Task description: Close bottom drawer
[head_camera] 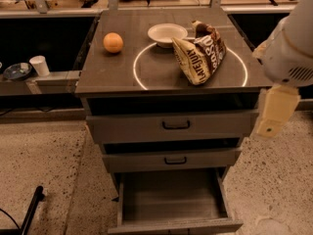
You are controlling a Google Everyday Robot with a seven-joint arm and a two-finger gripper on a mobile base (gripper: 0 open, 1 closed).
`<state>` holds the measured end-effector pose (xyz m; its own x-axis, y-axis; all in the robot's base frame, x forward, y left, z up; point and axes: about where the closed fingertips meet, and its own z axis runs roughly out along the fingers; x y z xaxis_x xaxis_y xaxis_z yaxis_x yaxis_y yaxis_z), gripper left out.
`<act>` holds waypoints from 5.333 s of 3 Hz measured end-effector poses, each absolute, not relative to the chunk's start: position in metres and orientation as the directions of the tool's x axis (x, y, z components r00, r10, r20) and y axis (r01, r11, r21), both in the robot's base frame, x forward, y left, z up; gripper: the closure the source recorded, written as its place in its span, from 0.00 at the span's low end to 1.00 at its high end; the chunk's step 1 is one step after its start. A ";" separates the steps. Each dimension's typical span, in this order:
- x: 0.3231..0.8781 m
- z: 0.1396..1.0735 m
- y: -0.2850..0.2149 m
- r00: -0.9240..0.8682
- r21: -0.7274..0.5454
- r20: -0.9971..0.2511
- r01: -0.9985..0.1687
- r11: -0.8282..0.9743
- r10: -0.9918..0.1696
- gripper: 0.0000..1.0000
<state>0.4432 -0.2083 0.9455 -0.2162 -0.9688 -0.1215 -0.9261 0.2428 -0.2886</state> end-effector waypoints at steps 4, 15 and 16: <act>0.384 0.661 -0.146 -0.152 -0.087 -0.260 -0.980 0.180 -0.954 0.00; 0.363 0.292 -0.221 -0.256 0.063 -0.380 -0.966 0.251 -0.889 1.00; 0.354 0.246 -0.230 -0.236 0.045 -0.445 -0.969 0.242 -0.864 1.00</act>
Offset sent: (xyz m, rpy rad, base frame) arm -0.0939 0.0861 -0.4118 0.1883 0.3008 0.1927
